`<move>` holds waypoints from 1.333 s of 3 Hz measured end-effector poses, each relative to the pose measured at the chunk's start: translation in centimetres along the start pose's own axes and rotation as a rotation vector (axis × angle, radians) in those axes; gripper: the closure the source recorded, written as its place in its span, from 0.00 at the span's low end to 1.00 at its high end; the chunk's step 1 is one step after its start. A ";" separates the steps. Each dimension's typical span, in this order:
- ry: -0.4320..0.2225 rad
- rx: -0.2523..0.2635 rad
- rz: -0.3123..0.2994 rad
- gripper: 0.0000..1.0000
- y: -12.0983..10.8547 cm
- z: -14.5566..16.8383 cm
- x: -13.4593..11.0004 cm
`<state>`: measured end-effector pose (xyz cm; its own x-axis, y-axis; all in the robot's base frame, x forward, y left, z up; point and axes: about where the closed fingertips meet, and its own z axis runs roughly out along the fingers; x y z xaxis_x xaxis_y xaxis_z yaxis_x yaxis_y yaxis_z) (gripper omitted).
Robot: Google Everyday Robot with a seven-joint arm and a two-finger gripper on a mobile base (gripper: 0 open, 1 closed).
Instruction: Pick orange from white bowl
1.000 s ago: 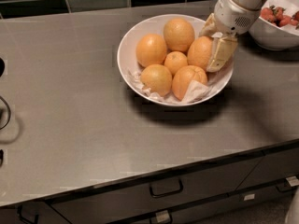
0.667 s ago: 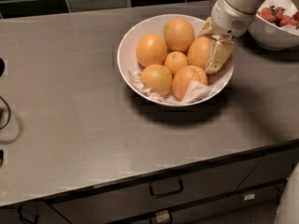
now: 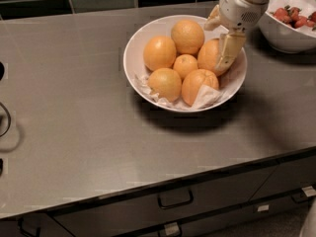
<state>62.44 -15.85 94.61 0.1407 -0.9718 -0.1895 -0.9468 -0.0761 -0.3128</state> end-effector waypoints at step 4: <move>0.041 0.078 -0.072 0.00 -1.9 -1.6 -1.7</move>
Offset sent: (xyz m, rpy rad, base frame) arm 0.0122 0.0136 0.0313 -0.0689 -0.1186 0.0434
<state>63.53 -14.39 97.01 0.1940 -0.9729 -0.1262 -0.9089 -0.1299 -0.3964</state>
